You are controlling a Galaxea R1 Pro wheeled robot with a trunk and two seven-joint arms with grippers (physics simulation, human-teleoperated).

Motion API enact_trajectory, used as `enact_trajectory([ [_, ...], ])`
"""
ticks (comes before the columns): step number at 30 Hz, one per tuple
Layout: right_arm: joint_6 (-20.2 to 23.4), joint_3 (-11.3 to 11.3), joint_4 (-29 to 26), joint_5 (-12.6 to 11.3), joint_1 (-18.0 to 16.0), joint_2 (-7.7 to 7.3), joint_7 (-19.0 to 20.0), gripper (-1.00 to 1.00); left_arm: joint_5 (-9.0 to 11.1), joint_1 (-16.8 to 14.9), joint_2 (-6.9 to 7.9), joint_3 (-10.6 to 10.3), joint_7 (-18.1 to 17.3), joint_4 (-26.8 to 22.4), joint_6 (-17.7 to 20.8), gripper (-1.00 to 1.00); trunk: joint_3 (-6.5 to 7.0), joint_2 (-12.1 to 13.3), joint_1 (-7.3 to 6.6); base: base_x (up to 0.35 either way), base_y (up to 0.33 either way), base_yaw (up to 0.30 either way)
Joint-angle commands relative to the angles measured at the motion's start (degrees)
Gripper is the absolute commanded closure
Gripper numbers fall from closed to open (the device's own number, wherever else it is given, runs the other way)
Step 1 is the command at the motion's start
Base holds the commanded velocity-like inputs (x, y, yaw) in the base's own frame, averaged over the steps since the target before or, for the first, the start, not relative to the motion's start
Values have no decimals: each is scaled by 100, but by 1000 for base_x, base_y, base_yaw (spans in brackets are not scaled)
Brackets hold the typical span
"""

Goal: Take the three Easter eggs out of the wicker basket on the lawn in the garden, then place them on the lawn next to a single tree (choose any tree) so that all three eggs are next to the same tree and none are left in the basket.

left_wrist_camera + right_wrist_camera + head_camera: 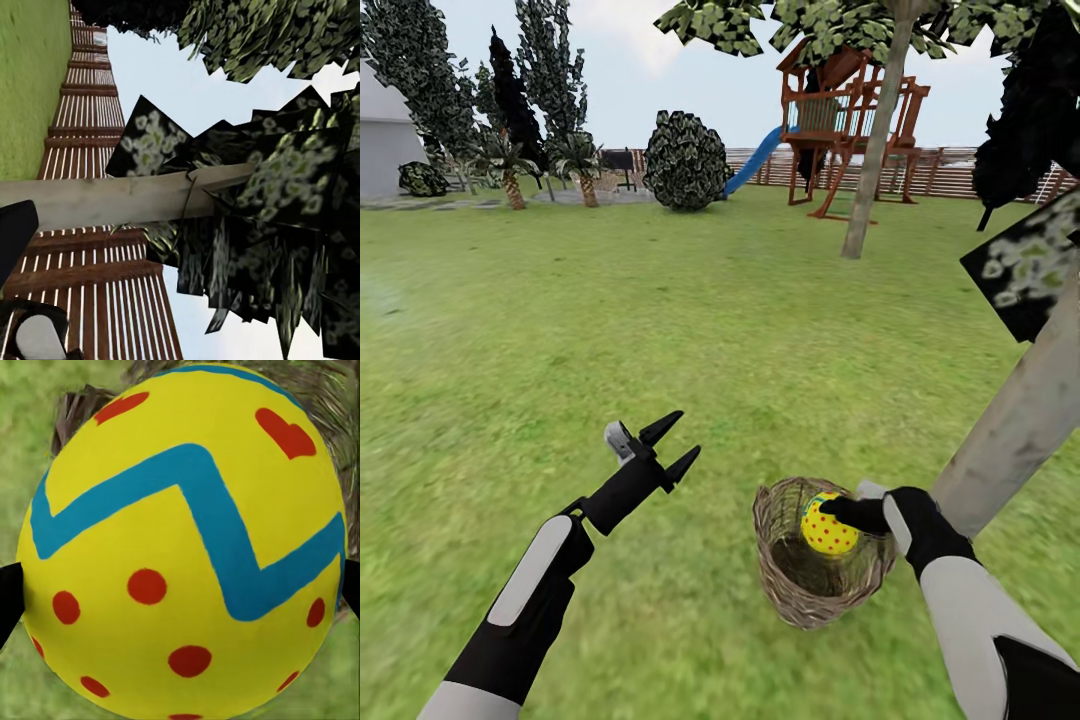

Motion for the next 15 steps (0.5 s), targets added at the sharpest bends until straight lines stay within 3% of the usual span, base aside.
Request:
enact_trajectory([
  [1,36,-36,-104,45,-3,1,161,100,15,-7,3,-7,-13,2,9,-100,13,39,-23,0,0,0],
  [6,75,-41,-292,51,27,-26,871,100,15,-6,-4,-8,-13,1,9,-100,103,240,-133,-52,20,0],
  [10,145,-41,-820,51,250,-14,942,100,6,-3,-28,-15,3,1,9,-100,175,400,-221,-268,138,0],
  [15,169,-41,-1094,43,343,-20,966,100,-5,-6,-47,-22,20,1,2,-100,265,601,-330,-289,151,0],
])
